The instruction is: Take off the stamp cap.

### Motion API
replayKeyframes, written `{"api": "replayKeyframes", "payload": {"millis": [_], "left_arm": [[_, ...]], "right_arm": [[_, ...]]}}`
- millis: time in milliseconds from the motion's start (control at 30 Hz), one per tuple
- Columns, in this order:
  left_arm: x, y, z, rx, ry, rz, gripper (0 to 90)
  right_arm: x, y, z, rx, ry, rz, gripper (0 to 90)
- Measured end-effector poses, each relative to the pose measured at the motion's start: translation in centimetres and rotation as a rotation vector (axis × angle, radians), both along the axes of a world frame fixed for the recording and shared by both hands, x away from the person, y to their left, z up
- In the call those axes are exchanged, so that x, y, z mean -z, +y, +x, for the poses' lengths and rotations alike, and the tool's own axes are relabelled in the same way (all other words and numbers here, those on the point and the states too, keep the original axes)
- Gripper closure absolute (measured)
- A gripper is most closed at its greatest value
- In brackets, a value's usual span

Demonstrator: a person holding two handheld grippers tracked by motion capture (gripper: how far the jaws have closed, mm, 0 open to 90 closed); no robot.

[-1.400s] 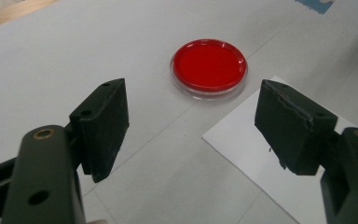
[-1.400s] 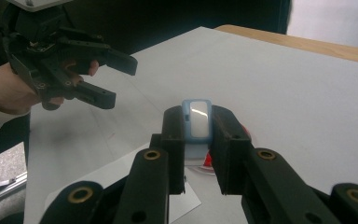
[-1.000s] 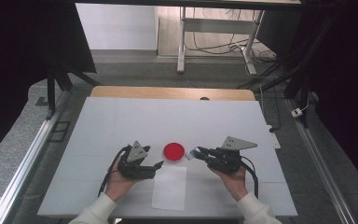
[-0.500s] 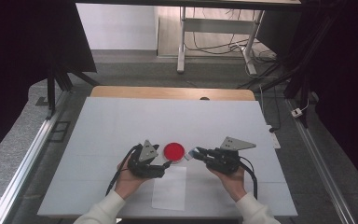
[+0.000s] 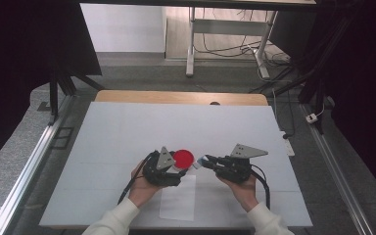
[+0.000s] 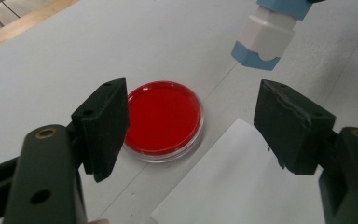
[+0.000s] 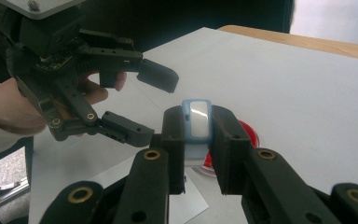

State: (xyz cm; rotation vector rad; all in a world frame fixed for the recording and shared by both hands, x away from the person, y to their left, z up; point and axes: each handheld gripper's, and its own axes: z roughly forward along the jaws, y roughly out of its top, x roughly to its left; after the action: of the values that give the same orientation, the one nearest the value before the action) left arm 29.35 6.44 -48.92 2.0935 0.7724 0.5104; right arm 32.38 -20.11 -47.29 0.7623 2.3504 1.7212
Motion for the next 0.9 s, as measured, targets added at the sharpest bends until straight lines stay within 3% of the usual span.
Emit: {"api": "replayKeyframes", "payload": {"millis": [167,900], "left_arm": [[0.1,-0.6,0.1,0.01,0.003,-0.003,27.0],[0.7,-3.3,0.2,0.029,-0.041,0.076,27.7]], "right_arm": [[0.0,0.0,0.0,-0.001,0.0,-0.001,75.1],[0.2,0.2,0.0,0.01,0.025,0.021,75.1]]}}
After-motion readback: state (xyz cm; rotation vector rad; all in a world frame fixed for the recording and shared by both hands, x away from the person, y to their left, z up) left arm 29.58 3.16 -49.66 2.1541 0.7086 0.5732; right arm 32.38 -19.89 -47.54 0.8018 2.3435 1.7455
